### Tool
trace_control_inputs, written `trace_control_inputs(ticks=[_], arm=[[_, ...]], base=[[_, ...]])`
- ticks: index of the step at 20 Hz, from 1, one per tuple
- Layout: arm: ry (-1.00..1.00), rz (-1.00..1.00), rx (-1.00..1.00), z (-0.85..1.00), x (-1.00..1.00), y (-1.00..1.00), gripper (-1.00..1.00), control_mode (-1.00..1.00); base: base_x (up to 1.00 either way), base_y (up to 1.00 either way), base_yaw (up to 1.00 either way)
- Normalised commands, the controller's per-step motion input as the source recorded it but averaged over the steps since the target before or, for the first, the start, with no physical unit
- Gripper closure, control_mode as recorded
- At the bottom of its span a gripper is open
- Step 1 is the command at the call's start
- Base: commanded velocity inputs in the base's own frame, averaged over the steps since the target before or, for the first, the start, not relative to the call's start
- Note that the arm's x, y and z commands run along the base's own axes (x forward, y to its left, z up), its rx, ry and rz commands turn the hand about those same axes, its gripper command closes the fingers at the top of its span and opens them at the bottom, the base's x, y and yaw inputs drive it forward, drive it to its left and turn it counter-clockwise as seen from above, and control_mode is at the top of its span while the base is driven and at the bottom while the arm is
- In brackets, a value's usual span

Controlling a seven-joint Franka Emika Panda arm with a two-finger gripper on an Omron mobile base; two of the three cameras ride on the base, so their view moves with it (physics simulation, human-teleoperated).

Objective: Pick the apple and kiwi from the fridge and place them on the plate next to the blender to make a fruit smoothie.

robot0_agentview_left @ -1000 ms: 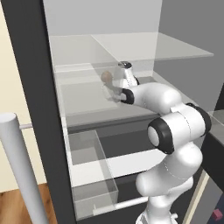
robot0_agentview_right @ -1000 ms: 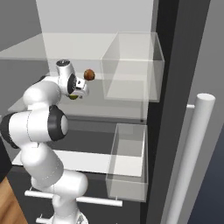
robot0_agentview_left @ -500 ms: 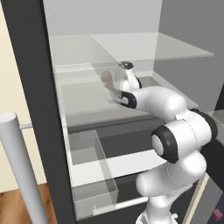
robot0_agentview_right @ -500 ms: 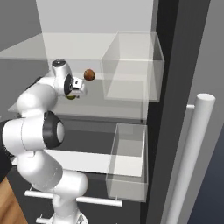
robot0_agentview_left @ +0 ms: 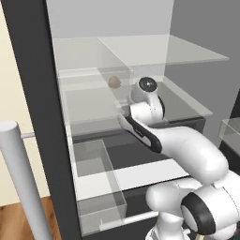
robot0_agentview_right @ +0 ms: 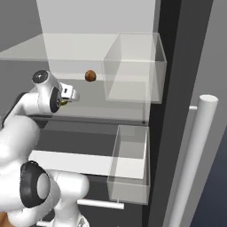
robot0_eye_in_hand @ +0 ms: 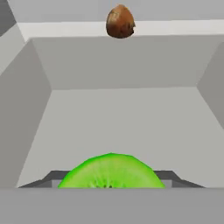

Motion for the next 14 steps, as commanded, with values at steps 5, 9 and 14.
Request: trace_control_inputs(ticks=[5,9,14], arm=[[-0.01,-0.04,0.01,1.00,-1.00,0.00,1.00,-1.00],[0.00,-0.04,0.02,0.96,-1.00,0.00,1.00,-1.00],[0.05,-0.01,0.08,0.67,-1.00,-0.10,1.00,-1.00]], base=[[0.00,0.00,0.00],[0.00,0.00,0.00],[0.00,0.00,0.00]])
